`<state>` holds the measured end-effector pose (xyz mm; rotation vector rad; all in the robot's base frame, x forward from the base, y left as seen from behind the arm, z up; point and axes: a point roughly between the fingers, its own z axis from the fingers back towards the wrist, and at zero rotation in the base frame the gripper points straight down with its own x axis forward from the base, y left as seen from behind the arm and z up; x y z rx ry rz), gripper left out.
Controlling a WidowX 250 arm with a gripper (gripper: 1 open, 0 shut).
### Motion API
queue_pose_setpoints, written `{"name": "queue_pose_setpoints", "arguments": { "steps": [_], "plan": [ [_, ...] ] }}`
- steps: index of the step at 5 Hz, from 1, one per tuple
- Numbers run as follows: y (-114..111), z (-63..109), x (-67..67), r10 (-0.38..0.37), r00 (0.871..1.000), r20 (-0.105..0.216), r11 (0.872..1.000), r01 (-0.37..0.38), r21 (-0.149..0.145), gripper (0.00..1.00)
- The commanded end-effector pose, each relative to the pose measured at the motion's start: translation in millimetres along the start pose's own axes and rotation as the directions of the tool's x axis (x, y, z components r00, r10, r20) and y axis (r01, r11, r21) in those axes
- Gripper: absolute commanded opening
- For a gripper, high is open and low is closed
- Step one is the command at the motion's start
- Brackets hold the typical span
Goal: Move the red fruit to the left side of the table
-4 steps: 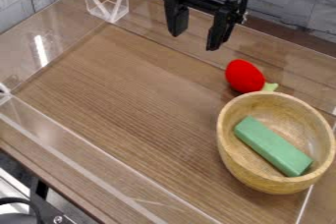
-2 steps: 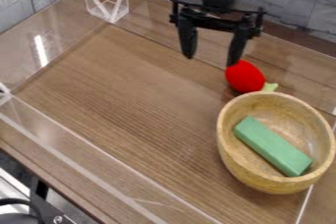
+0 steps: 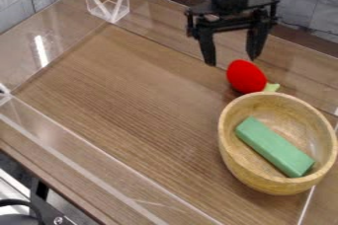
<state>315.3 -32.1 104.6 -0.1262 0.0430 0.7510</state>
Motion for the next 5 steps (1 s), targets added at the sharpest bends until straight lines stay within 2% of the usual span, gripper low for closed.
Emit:
{"name": "queue_pose_setpoints", "arguments": {
  "steps": [1, 2, 3, 4, 5],
  "plan": [
    [-10.8, -4.1, 3.2, 0.166, 0.985, 0.035, 0.984, -0.164, -0.064, 0.0],
    [-21.8, -15.7, 3.8, 0.264, 0.963, 0.046, 0.962, -0.26, -0.082, 0.0],
    [-27.7, -21.5, 3.9, 0.28, 0.958, 0.054, 0.958, -0.275, -0.083, 1.0],
    [-36.3, -28.1, 0.6, 0.335, 0.94, 0.067, 0.94, -0.329, -0.088, 1.0],
    [-42.6, -29.1, 0.3, 0.431, 0.9, 0.068, 0.898, -0.421, -0.126, 1.0]
  ]
}}
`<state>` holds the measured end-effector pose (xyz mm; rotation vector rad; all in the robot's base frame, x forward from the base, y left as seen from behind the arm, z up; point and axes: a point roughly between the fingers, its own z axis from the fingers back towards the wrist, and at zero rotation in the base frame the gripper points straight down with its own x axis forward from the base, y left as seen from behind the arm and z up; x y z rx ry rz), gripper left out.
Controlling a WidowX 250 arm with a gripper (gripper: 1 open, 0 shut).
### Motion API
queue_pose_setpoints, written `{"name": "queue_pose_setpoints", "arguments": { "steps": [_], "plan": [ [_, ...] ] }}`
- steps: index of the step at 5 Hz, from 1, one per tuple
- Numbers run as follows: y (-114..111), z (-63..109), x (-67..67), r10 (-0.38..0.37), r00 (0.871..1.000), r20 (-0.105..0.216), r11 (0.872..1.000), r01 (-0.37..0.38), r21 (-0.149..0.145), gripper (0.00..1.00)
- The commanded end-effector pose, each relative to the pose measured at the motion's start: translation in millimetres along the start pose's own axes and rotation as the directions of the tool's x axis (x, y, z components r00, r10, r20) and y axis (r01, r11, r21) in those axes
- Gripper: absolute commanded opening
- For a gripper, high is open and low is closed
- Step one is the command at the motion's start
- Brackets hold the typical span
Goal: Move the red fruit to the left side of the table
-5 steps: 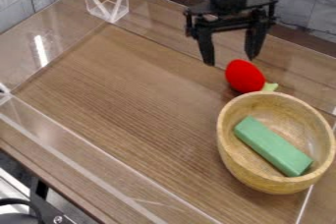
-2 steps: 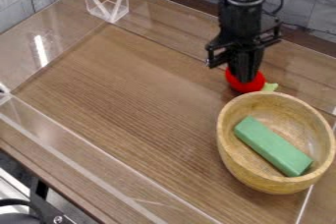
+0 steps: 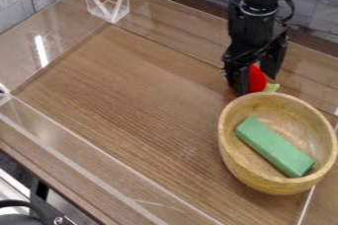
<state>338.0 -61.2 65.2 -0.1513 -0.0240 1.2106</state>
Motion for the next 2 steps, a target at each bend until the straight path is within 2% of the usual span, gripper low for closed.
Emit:
{"name": "queue_pose_setpoints", "arguments": {
  "steps": [1, 2],
  "plan": [
    [-3.0, 15.2, 2.0, 0.007, 1.0, 0.017, 0.999, -0.006, -0.054, 1.0],
    [3.5, 18.5, 7.7, 0.026, 0.999, 0.022, 0.998, -0.024, -0.062, 1.0]
  ]
}}
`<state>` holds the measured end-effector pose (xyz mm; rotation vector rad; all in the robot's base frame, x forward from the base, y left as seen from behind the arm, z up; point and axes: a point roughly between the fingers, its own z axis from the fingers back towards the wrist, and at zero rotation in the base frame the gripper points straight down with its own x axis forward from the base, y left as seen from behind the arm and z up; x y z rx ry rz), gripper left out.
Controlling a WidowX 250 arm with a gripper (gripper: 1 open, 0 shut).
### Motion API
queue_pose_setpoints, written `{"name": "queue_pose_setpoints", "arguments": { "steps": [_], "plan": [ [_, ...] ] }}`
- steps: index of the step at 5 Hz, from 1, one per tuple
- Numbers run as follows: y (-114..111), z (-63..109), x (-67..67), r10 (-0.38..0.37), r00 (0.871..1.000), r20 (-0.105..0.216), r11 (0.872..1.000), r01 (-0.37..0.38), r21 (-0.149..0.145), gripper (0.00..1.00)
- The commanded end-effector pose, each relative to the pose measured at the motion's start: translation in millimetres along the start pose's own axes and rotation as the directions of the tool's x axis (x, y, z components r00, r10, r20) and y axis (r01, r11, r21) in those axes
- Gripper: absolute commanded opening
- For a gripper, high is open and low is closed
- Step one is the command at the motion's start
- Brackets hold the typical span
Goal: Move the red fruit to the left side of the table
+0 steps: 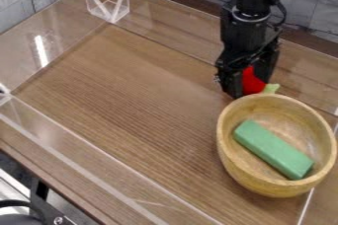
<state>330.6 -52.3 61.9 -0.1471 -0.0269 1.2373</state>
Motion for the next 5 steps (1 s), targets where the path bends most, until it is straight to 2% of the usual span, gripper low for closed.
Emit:
{"name": "queue_pose_setpoints", "arguments": {
  "steps": [1, 2, 5],
  "plan": [
    [-12.4, 32.9, 3.5, 0.014, 1.0, 0.015, 0.997, -0.013, -0.076, 1.0],
    [-17.0, 42.5, 4.1, 0.025, 0.999, 0.021, 0.996, -0.023, -0.084, 1.0],
    [-29.7, 25.2, 15.8, 0.143, 0.987, 0.073, 0.986, -0.136, -0.092, 1.0]
  ]
}}
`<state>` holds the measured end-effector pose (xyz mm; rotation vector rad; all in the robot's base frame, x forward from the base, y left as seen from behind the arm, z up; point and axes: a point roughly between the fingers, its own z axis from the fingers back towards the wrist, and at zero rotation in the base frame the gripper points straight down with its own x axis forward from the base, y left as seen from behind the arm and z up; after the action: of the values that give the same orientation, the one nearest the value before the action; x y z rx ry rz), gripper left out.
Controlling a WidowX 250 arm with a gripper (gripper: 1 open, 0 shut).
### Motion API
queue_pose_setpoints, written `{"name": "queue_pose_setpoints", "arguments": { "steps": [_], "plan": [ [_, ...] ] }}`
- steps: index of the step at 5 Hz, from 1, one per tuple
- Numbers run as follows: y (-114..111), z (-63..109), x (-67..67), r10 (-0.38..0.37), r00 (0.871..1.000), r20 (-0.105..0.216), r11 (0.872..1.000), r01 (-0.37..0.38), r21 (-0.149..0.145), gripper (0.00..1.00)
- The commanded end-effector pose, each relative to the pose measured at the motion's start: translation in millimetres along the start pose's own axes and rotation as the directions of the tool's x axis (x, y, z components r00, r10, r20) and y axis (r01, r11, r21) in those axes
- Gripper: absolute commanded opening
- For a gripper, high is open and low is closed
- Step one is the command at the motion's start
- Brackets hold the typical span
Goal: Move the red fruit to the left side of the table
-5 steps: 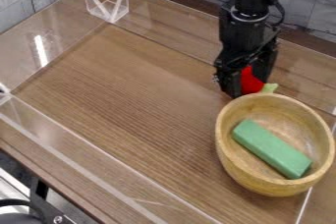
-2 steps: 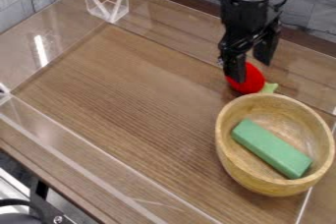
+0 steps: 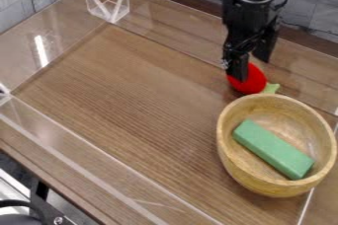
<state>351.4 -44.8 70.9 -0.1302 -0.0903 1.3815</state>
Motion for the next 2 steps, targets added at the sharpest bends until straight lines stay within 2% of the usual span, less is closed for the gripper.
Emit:
{"name": "queue_pose_setpoints", "arguments": {
  "steps": [1, 2],
  "plan": [
    [-13.7, 13.0, -2.0, -0.035, 0.999, 0.019, 0.997, 0.036, -0.062, 1.0],
    [-15.4, 11.2, -6.1, -0.077, 0.997, 0.028, 0.995, 0.079, -0.06, 1.0]
  ]
}}
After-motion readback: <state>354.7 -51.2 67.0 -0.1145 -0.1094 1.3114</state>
